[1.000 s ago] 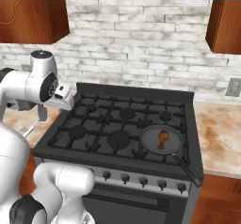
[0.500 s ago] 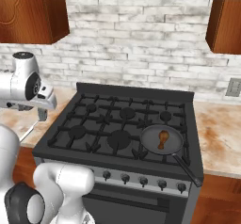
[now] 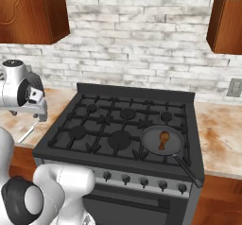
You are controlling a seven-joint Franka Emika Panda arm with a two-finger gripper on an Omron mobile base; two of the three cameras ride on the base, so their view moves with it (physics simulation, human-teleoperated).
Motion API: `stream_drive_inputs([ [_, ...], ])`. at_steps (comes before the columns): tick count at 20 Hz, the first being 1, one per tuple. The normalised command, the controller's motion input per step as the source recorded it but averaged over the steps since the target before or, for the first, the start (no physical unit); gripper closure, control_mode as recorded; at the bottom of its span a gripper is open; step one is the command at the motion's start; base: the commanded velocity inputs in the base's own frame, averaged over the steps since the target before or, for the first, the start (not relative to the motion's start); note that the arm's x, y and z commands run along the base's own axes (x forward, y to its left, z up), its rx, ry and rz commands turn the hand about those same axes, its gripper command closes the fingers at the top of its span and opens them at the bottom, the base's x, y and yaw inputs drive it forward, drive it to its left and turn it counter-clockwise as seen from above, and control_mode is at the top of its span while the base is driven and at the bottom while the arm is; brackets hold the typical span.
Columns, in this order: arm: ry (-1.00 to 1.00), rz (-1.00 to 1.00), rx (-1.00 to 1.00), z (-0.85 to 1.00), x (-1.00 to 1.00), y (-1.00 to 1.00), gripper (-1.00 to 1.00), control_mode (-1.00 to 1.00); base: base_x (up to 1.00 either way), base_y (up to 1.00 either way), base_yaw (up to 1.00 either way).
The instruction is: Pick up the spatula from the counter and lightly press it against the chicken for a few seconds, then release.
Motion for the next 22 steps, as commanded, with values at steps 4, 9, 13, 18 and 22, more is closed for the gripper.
stream_drive_inputs([
  [4, -0.02, 0.09, -0.05, 0.0, 0.03, 0.44, -1.0, -1.0, 0.0, 0.0, 0.0],
  [9, -0.02, 0.05, -0.07, -0.01, 0.01, 0.45, -1.0, -1.0, 0.0, 0.0, 0.0],
  [13, -0.04, 0.0, -0.04, -0.12, 0.0, 0.29, -1.0, -1.0, 0.0, 0.0, 0.0],
  [18, -0.07, 0.0, 0.0, -0.04, 0.0, 0.16, -1.0, -1.0, 0.0, 0.0, 0.0],
  [22, -0.12, 0.0, 0.0, -0.08, -0.03, 0.09, -1.0, -1.0, 0.0, 0.0, 0.0],
])
